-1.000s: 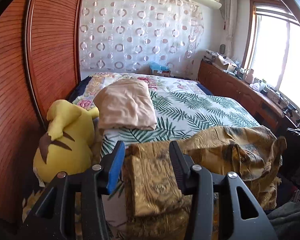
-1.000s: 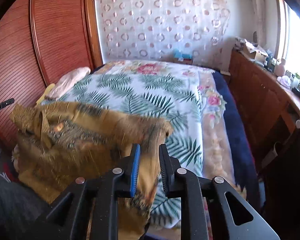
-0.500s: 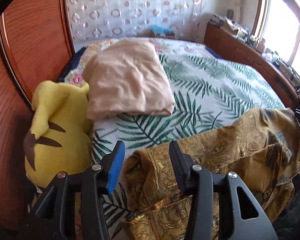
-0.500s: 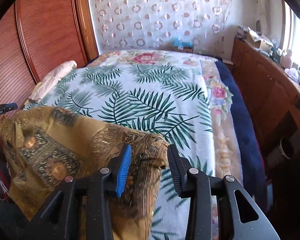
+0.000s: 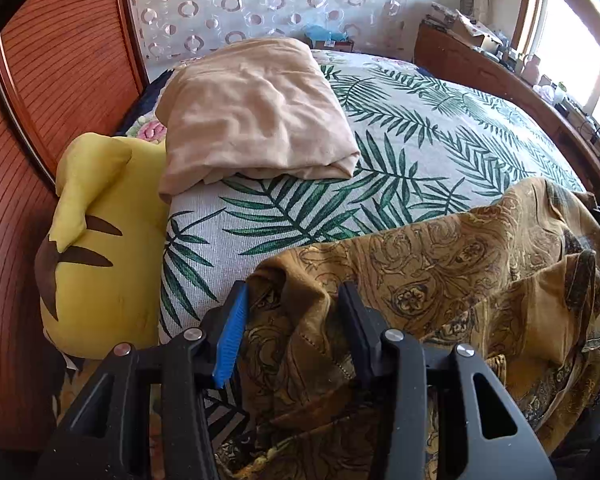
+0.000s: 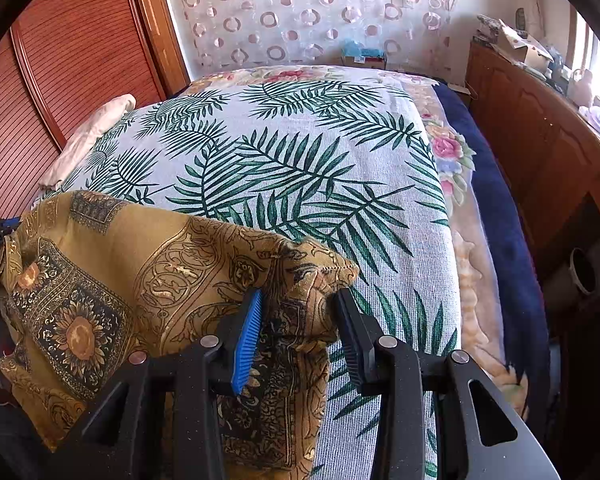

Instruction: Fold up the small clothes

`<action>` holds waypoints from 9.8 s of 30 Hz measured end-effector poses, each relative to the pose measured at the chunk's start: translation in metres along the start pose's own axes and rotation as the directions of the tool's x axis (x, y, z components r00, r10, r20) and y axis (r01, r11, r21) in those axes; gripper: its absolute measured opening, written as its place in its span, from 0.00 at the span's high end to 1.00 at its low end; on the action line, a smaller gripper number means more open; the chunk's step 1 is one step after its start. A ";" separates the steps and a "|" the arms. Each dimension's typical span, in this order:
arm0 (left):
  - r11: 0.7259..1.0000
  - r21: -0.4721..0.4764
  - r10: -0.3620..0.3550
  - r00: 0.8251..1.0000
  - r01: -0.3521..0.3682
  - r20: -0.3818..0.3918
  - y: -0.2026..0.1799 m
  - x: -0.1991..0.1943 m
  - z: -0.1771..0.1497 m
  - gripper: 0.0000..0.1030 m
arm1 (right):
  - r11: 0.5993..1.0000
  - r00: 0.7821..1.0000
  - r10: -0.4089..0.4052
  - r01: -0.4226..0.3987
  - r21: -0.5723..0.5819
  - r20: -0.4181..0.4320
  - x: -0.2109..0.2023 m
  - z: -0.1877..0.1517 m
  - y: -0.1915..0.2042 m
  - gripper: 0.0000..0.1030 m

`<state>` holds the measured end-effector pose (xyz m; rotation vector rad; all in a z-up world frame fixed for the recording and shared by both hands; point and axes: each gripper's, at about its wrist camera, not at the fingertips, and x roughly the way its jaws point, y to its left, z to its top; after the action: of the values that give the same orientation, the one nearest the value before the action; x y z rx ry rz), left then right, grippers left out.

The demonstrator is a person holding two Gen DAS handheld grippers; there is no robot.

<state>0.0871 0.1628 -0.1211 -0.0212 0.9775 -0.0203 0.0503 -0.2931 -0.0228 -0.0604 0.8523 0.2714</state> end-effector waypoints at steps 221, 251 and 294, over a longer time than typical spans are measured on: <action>0.998 -0.060 -0.009 0.966 0.026 0.257 -0.016 -0.065 -0.018 0.48 | 0.997 0.974 0.013 0.006 -0.082 0.228 -0.119 0.060 0.063 0.67; 0.985 -0.174 0.047 0.969 -0.005 0.241 0.009 -0.042 -0.020 0.24 | 0.985 0.993 0.009 0.011 -0.170 0.121 -0.011 0.058 0.118 0.44; 0.963 0.010 -0.258 0.907 0.270 0.332 -0.073 -0.066 0.020 0.93 | 0.989 0.982 -0.008 0.035 -0.144 0.189 -0.026 0.035 0.104 0.40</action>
<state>0.0660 0.0916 -0.0538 -0.1854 0.6318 -0.2421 0.0327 -0.1926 0.0255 -0.1785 0.6422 0.3142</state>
